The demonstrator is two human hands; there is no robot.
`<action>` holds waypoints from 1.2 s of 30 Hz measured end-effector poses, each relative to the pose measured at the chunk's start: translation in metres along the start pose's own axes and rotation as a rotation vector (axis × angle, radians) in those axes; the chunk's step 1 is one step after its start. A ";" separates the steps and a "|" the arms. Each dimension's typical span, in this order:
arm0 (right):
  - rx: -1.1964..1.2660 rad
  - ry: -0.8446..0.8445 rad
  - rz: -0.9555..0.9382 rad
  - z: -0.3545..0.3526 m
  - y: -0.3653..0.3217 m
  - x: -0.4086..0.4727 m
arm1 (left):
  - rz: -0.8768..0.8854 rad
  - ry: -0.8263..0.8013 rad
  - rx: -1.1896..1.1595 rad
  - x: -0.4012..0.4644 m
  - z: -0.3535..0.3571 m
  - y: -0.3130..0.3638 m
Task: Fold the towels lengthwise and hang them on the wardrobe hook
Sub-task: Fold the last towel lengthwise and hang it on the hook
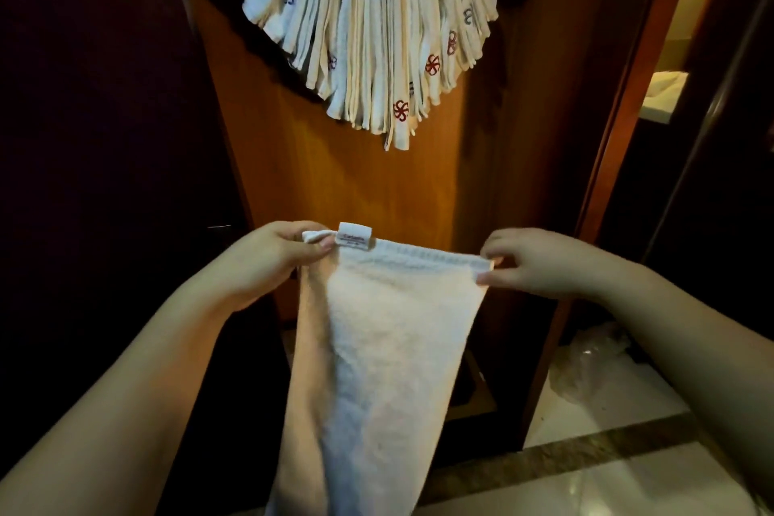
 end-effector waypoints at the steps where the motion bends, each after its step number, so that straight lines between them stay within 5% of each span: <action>1: 0.068 0.105 -0.009 -0.006 -0.002 -0.005 | 0.022 0.012 -0.032 0.000 0.000 -0.002; 11: 0.756 0.897 -0.100 0.013 -0.009 -0.024 | 0.171 0.205 -0.134 0.002 0.011 -0.009; 17: 0.765 1.193 -0.090 0.003 -0.004 -0.023 | 0.295 0.273 -0.195 0.008 0.034 0.001; 29: 0.496 1.306 -0.079 -0.016 0.016 -0.028 | 0.398 0.403 -0.275 0.019 0.046 0.018; 36: 0.540 1.111 0.066 0.007 0.019 -0.032 | 0.329 0.399 -0.343 0.020 0.052 0.006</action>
Point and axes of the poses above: each hand's wrist, its own x-axis towards the middle knuckle, its own z-axis out of the palm, y = z × x, the point moved 5 cm from there along x, towards the middle knuckle, and after that the axes turned 14 degrees about -y, right-handed, at the moved point
